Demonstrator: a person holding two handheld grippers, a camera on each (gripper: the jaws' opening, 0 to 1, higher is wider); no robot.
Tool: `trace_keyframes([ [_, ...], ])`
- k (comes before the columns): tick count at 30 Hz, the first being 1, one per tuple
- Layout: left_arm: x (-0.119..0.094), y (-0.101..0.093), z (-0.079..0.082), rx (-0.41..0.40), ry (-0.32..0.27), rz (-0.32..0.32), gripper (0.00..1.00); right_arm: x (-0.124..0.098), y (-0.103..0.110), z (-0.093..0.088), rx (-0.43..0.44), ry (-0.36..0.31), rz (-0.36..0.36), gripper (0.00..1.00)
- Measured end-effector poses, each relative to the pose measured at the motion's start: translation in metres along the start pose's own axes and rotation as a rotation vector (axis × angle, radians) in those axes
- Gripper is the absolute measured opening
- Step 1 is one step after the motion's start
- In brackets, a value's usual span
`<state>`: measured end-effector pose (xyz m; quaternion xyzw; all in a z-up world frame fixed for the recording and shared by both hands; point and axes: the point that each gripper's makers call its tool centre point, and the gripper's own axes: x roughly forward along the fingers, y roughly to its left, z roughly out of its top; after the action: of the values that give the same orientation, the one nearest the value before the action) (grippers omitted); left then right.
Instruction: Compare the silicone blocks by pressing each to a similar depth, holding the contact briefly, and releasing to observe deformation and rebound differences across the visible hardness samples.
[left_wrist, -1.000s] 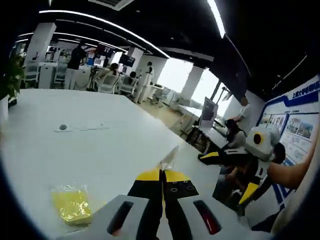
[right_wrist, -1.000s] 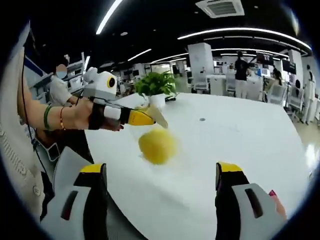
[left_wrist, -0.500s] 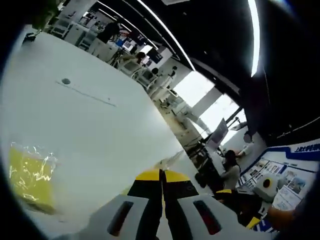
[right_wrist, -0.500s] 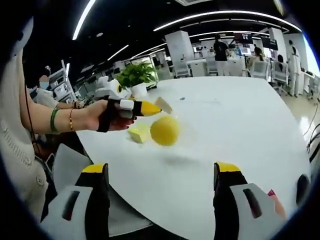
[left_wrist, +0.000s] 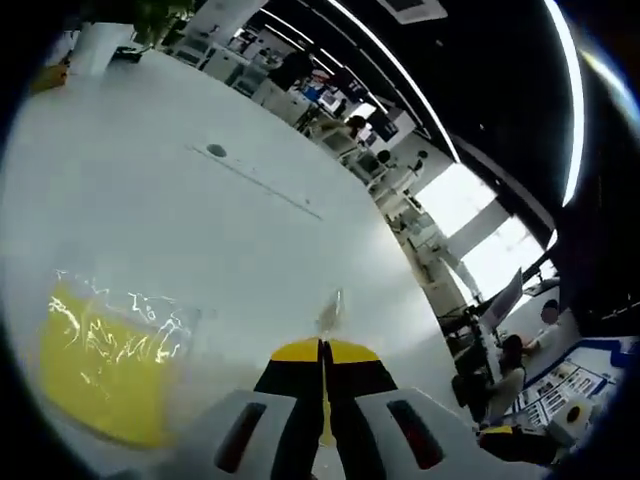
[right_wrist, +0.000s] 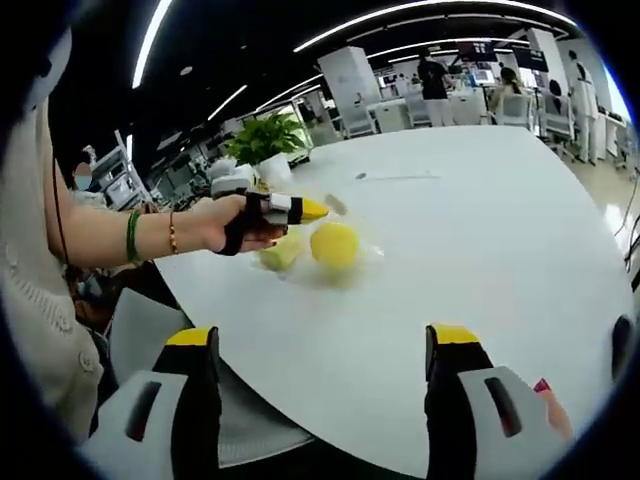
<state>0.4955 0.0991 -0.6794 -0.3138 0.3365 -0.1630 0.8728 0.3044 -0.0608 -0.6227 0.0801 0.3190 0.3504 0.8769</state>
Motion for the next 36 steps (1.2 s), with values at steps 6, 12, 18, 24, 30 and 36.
trace_keyframes([
  [6,0.009,0.01,0.0,-0.024,-0.017,0.029,0.0,0.004,-0.005,0.007,0.005,-0.012,0.001,0.77],
  [12,0.016,0.016,-0.013,-0.064,-0.006,0.049,0.0,0.002,-0.006,0.013,-0.001,-0.024,-0.004,0.76],
  [18,0.023,0.017,-0.033,-0.113,0.017,0.058,0.0,0.0,-0.008,0.014,-0.006,-0.025,-0.01,0.76],
  [24,0.024,0.019,-0.039,-0.132,0.025,0.067,0.0,-0.003,-0.008,0.015,-0.004,-0.029,-0.014,0.75],
  [30,0.023,0.015,-0.037,-0.094,0.024,0.035,0.0,-0.002,-0.01,0.014,-0.009,-0.022,-0.014,0.74],
  [36,0.019,0.013,-0.035,-0.028,0.034,0.033,0.16,0.0,-0.004,0.016,-0.019,-0.022,-0.002,0.74],
])
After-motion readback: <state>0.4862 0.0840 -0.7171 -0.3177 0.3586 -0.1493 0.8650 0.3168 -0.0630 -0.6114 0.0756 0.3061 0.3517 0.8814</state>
